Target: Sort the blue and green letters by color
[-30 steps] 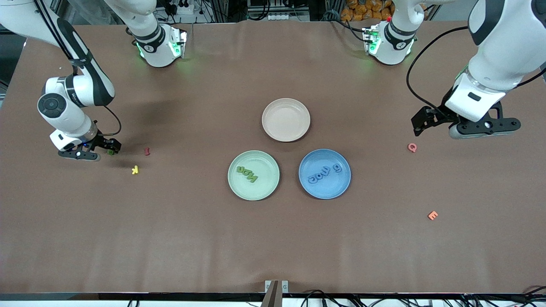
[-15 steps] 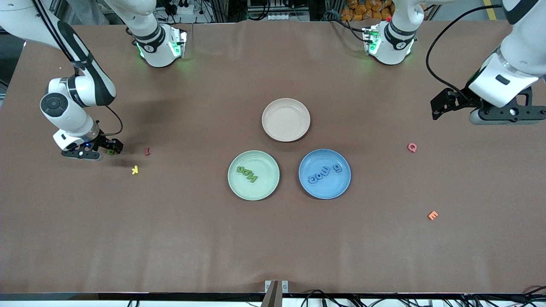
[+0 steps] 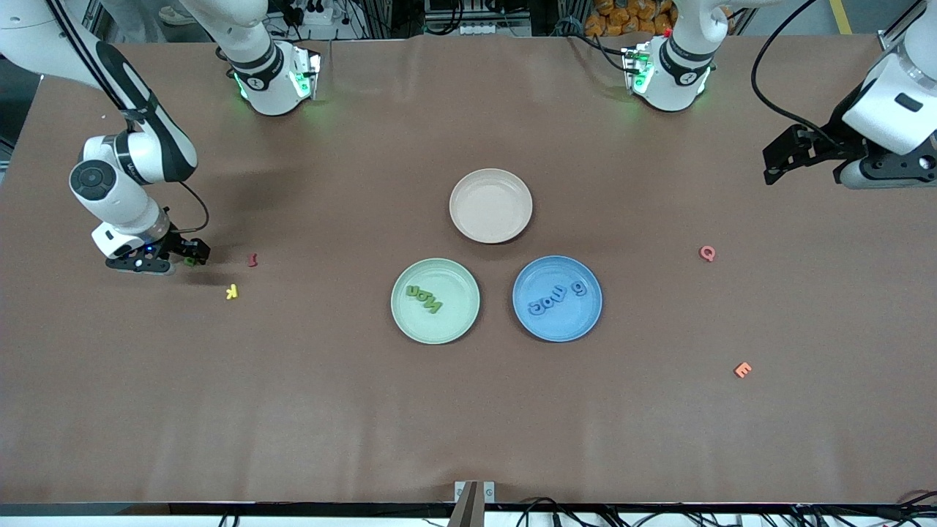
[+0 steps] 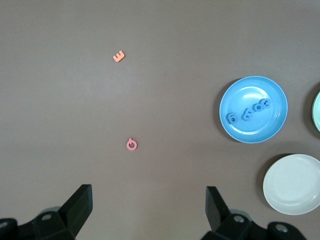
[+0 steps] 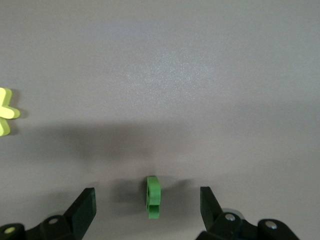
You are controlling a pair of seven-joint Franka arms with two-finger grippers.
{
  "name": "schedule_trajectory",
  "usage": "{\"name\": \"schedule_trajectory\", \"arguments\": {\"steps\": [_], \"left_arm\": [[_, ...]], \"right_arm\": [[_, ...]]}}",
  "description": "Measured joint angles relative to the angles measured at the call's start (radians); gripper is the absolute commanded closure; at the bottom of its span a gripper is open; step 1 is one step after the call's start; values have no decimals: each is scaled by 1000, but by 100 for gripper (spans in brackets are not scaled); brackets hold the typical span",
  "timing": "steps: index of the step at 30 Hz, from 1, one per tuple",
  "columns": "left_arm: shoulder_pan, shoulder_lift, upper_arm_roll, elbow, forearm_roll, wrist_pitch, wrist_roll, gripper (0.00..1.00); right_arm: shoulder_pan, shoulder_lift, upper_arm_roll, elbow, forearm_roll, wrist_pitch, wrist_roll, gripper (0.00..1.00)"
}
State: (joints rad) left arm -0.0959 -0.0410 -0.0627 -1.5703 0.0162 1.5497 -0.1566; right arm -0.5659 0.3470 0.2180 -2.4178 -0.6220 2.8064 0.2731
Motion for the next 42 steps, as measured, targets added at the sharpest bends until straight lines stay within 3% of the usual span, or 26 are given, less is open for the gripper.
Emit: {"name": "schedule_trajectory", "arguments": {"steps": [10,15,25,30,42], "left_arm": [[17,-4,1,0,-18,-3,1,0],[18,-4,1,0,-18,-3,1,0],[18,-4,1,0,-18,-4,1,0],[18,-4,1,-1,-18,-4,1,0],[18,-4,1,-1,-18,-5,1,0]], "right_arm": [[0,5,-3,0,-5,7,0,21],[0,7,-2,0,-5,9,0,33],[1,8,5,0,-6,21,0,80],[1,8,7,0,-7,22,0,99],[1,9,5,0,-8,22,0,100]]}}
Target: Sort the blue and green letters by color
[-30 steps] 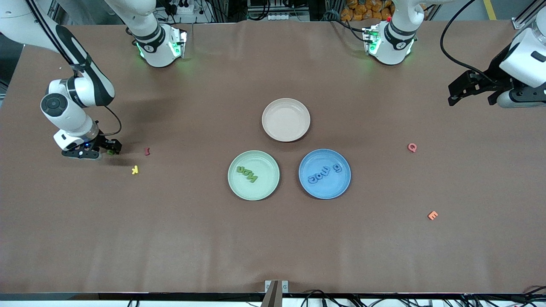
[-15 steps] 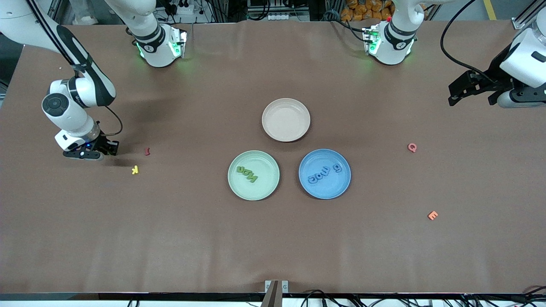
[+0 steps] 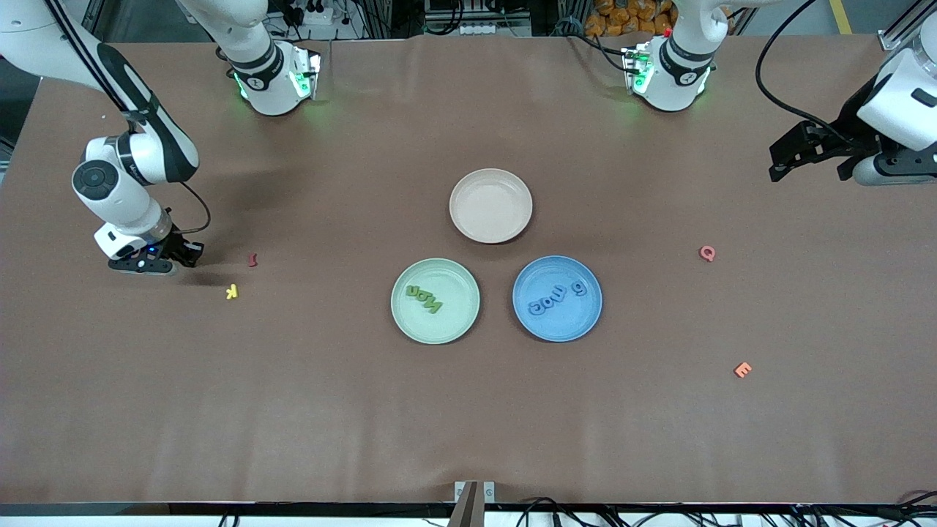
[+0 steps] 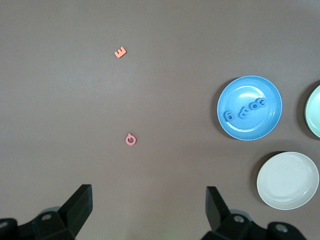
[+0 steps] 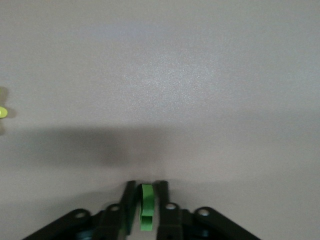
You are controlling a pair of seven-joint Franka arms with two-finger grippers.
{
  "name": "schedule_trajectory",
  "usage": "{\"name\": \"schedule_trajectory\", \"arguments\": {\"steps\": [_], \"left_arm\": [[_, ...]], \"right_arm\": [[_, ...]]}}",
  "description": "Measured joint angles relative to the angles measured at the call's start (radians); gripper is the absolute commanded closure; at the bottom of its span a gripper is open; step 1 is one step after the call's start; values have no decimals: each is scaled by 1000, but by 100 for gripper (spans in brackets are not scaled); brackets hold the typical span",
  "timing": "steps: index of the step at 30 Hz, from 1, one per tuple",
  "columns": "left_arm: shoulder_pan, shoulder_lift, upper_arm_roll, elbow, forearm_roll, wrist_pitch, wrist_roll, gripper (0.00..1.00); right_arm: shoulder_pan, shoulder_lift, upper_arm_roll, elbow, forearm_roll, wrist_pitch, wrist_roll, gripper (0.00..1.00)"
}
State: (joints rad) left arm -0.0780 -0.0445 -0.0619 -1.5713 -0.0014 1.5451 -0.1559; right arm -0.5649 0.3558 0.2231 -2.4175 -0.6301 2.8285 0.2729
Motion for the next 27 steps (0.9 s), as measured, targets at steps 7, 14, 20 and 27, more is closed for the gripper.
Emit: {"name": "schedule_trajectory", "arguments": {"steps": [7,14,20,27], "left_arm": [[0,0,0,0,0,0,0,0],[0,0,0,-1,0,-1,0,0],[0,0,0,-1,0,-1,0,0],[0,0,0,-1,0,-1,0,0]], "right_arm": [[1,-2,3,14,0,2,0,100],[31,-15,20,33,1,-4,38,100],[93,-26,52,57,96,-55,89,100],[206,-36,156,148,322,-197,184,100]]}}
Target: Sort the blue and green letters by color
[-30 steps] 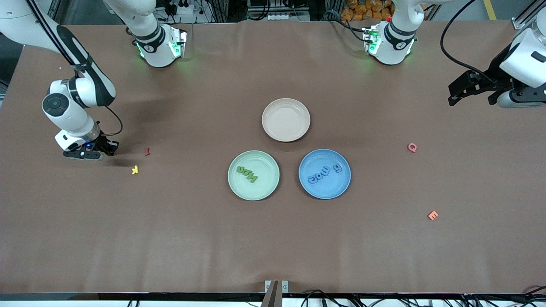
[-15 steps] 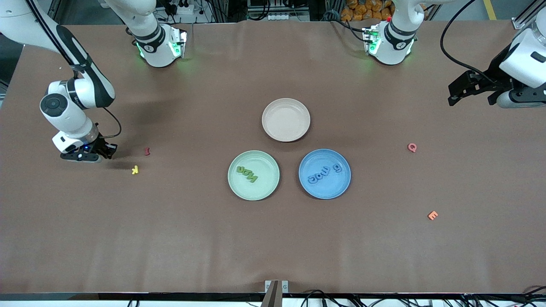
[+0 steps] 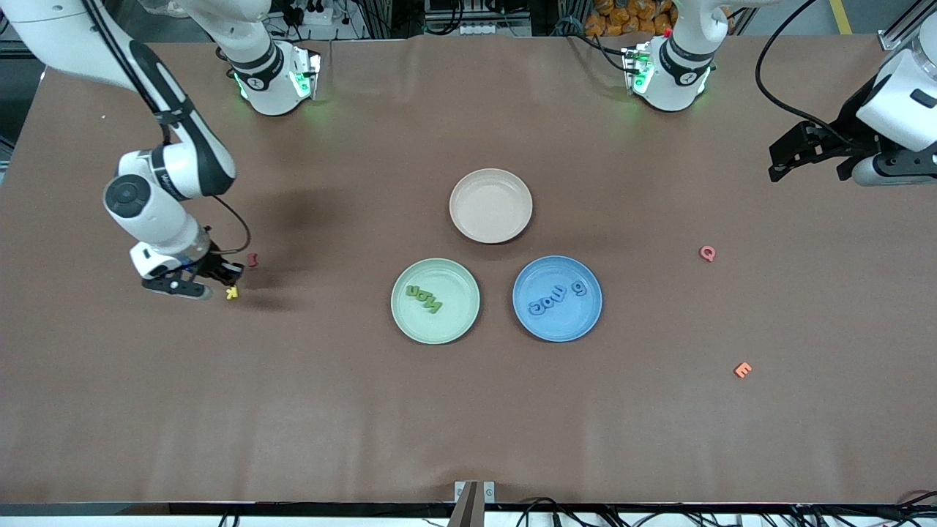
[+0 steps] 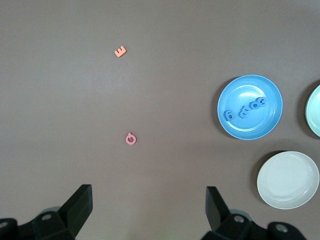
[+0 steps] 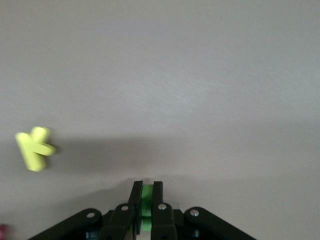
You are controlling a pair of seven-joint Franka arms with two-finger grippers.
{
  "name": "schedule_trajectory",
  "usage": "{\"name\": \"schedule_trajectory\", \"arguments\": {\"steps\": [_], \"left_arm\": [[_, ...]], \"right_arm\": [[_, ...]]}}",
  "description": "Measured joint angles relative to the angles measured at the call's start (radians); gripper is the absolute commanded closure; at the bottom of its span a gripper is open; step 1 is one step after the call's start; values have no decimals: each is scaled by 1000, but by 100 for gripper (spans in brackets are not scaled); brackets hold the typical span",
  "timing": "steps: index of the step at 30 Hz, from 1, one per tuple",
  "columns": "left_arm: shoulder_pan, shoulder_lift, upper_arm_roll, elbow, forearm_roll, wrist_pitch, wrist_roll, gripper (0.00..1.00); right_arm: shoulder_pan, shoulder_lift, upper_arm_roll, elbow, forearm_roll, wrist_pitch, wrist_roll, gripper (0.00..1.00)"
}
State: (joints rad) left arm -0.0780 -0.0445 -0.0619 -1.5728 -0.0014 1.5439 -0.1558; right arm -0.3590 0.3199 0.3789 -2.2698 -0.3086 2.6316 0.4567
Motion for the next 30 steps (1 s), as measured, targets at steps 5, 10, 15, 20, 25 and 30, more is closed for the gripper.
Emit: {"name": "schedule_trajectory", "arguments": {"steps": [5,10,15,20,25,30], "left_arm": [[0,0,0,0,0,0,0,0],[0,0,0,0,0,0,0,0],[1,0,0,0,0,0,0,0],[1,1,0,0,0,0,0,0],[1,1,0,0,0,0,0,0],[1,1,1,0,0,0,0,0]], "right_arm": [[103,-2,39,98,33,-135,169,100],[206,0,49,171,76,-197,298,100],[308,18,52,249,130,-271,396,100],[416,70,53,359,139,-329,536,100],[508,151,53,468,139,-341,657,100],[564,243,50,558,137,-342,736,100]]}}
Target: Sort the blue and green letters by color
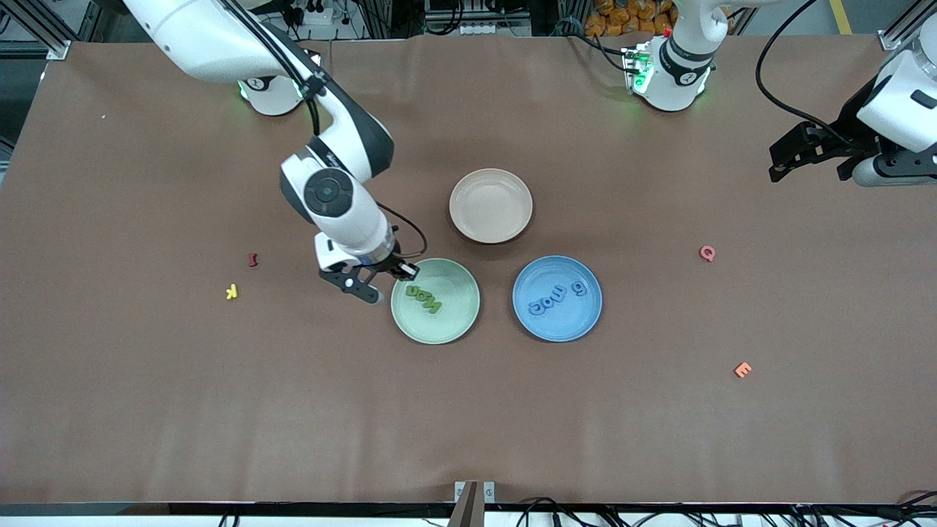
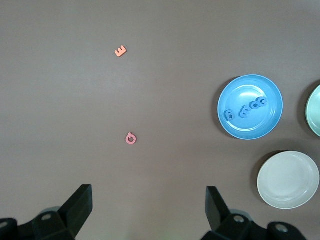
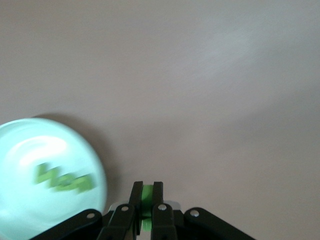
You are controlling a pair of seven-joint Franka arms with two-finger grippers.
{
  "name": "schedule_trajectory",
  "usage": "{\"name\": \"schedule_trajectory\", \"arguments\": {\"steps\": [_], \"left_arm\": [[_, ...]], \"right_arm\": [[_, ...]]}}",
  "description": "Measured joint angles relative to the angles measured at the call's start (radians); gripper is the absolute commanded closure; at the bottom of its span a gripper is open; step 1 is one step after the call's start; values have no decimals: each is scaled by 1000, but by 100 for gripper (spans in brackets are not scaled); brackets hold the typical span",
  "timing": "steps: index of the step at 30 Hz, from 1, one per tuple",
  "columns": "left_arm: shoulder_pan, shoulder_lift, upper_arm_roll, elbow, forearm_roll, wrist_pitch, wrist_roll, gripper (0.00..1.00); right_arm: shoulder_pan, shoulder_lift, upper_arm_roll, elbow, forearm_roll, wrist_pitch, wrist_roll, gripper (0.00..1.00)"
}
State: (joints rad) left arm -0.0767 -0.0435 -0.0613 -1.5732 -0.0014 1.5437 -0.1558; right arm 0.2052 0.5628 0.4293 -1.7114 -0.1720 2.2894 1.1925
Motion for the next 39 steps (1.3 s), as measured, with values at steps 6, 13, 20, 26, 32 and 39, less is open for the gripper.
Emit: {"name": "schedule_trajectory", "arguments": {"steps": [6,13,20,26,32,39], "left_arm": [[1,0,0,0,0,0,4,0],[2,0,1,0,0,0,7,0],[3,0,1,0,0,0,7,0],[3,0,1,0,0,0,7,0],[3,1,1,0,0,0,7,0],[3,1,1,0,0,0,7,0]], "right_arm": [[30,93,-5,83,-14,0,76,100],[61,164,-7,151,-27,0,132,11],[68,173,-8,166,-65,-3,139,0],[67,172,-16,181,-89,-5,141,0],[24,157,-32,194,-97,-26,97,0],[-65,129,-73,201,-97,-37,-90,0]]}}
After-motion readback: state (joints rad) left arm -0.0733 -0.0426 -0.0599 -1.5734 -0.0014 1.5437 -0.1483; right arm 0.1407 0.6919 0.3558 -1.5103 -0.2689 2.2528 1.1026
